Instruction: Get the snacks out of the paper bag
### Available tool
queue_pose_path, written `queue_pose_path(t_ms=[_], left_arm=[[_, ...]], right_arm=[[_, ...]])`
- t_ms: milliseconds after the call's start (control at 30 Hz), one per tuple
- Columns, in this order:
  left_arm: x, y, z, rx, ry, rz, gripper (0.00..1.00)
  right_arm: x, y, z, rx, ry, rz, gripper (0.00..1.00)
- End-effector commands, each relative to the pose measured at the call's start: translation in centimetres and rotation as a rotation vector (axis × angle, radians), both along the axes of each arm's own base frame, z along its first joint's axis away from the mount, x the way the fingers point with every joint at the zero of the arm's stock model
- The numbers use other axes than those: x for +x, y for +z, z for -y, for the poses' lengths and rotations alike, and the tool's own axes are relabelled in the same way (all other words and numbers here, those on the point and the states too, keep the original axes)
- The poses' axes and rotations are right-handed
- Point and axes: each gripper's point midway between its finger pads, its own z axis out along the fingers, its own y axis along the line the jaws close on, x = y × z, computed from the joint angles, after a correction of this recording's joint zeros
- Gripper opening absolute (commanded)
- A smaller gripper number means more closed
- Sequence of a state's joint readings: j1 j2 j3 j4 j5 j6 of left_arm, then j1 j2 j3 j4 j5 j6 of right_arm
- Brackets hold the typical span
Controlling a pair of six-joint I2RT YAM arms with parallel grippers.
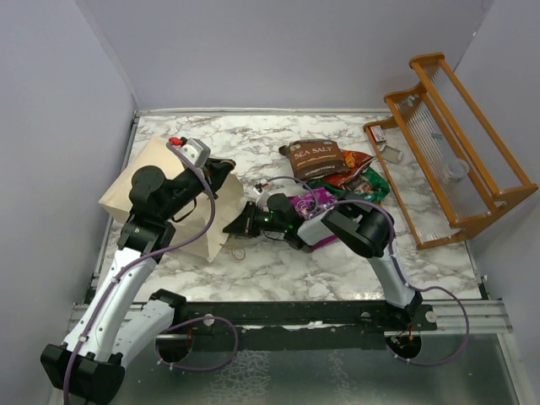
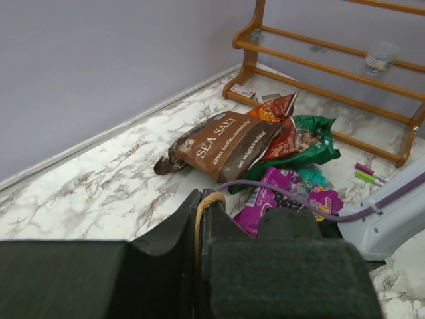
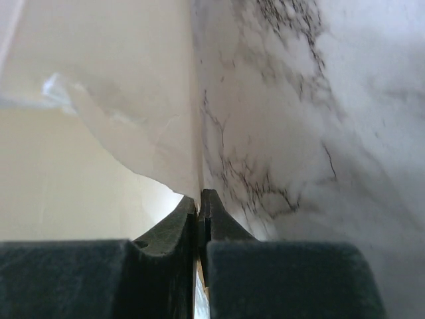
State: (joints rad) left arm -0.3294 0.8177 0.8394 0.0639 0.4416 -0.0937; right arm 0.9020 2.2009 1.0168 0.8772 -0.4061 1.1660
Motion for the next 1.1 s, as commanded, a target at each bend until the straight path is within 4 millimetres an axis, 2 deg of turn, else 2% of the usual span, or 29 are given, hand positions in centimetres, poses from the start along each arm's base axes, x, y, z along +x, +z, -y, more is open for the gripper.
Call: queue_pose_path(t_ms=[0,100,233,367,467,600,700,833,900,1067], left_arm=[[-1.5,3.0,1.7,0.006,-0.139,0.067,0.00],[-2.0,2.4,2.0,0.020,-0.170,0.042,0.00],[-2.3,0.2,1.7,0.020,-0.156,-0.001,0.00],[-1.4,-1.7,-0.2,0.025,-0.017,-0.040,0.00],[-1.3,-2.8,-0.9,0.024,0.024,-0.039,0.00],[-1.2,-3.8,-1.8,0.020,0.080,-0.055,0.00],[-1.9,-4.1,-2.4,0.041,0.101,-0.040,0.00],[-2.8,-3.6,-3.9,0.040,0.165,-0.001,0.00],[-3.3,-3.5,-4.7,0.034,0.196,0.029,0.00],[-4.8,-3.8,-6.1,-0.013,0.248,0.114,0.00]], right_arm=[[1.1,2.6,-2.2,0.103,0.013,0.058,0.01],[2.0,2.6,-2.4,0.104,-0.015,0.085,0.01],[2.2,1.9,-2.9,0.108,-0.008,0.063,0.01],[1.8,0.9,-1.6,0.062,-0.028,0.045,0.01],[1.7,-0.6,-0.8,0.025,-0.034,0.022,0.01],[2.0,-1.4,-0.2,0.002,-0.050,0.034,0.02],[2.6,-1.3,0.6,-0.009,-0.074,0.051,0.02],[2.9,-1.1,1.3,-0.054,-0.078,0.113,0.14],[3.1,-1.0,2.2,-0.088,-0.098,0.161,0.16],[2.6,0.9,4.3,-0.162,-0.073,0.353,0.31]])
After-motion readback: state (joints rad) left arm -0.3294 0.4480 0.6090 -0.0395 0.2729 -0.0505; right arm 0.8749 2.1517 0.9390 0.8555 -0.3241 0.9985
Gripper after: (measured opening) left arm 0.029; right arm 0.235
